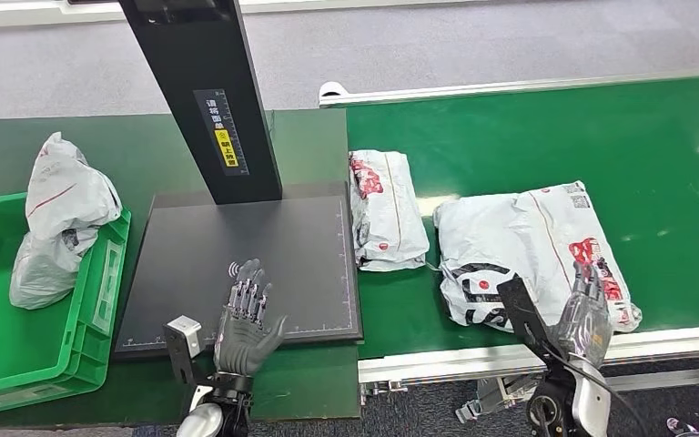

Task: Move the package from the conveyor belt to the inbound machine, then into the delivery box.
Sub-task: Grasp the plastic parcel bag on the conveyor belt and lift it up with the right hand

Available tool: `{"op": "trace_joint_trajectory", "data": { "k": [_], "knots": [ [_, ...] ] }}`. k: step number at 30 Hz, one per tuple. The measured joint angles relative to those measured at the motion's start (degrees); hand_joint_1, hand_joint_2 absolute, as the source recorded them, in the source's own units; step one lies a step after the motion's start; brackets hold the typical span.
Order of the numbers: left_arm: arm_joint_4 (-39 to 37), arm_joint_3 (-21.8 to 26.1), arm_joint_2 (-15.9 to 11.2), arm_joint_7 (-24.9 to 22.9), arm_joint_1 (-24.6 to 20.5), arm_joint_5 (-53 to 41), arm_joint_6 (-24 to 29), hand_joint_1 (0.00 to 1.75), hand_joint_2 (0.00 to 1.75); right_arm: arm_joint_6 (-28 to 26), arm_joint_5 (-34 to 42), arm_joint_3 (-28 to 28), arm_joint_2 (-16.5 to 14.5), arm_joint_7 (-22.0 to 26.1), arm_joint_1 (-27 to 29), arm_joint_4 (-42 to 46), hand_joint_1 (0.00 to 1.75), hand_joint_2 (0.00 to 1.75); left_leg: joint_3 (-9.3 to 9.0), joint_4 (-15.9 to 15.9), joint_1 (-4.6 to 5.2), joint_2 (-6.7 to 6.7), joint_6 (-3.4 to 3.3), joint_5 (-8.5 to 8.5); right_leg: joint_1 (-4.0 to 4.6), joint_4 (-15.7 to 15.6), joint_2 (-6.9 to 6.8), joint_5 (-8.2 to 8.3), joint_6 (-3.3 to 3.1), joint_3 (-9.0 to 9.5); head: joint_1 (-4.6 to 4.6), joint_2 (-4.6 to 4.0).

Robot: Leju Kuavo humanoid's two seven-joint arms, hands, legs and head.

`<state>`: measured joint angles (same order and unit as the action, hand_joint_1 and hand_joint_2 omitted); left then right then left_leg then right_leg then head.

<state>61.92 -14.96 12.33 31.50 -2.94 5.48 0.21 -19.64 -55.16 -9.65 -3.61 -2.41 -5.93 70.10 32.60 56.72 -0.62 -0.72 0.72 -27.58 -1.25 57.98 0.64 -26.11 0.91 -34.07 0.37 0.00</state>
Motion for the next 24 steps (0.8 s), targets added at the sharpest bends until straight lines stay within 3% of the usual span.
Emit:
{"op": "trace_joint_trajectory", "data": {
  "k": [8,14,19,24],
  "knots": [
    [0.02,-0.04,0.37,-1.02,-0.2,-0.51,-0.22,0.0,1.75,6.6,0.99,-0.58,0.2,-0.5,-6.6,-7.71,0.0,1.75,0.0,0.0,-0.01,0.03,0.0,0.01,0.01,0.02,0.03,0.01,0.0,-0.01,-0.01,0.0],
    [0.02,-0.15,0.75,-1.99,-0.45,-0.86,-0.69,0.0,1.75,7.57,0.48,-0.58,0.4,-1.95,-12.35,-15.94,0.0,1.75,-0.01,0.0,0.0,0.05,0.0,0.02,0.0,0.01,0.04,0.02,0.0,0.01,0.0,0.0],
    [0.02,-0.19,0.78,-2.06,-0.5,-0.87,-0.72,0.0,1.75,7.57,0.35,-0.58,0.44,-2.03,-12.82,-16.76,0.0,1.75,-0.01,0.0,0.0,0.05,0.0,0.02,0.0,0.01,0.04,0.02,0.01,0.01,0.01,0.0],
    [-2.69,-1.67,1.1,-2.49,-4.71,-0.44,-0.86,0.0,1.75,15.47,-5.12,0.51,0.45,-8.43,-23.66,-37.75,0.0,1.75,-0.08,0.01,-0.01,0.02,-0.01,0.04,0.02,0.02,0.03,0.04,-0.02,0.05,-0.01,0.0]
  ]
}}
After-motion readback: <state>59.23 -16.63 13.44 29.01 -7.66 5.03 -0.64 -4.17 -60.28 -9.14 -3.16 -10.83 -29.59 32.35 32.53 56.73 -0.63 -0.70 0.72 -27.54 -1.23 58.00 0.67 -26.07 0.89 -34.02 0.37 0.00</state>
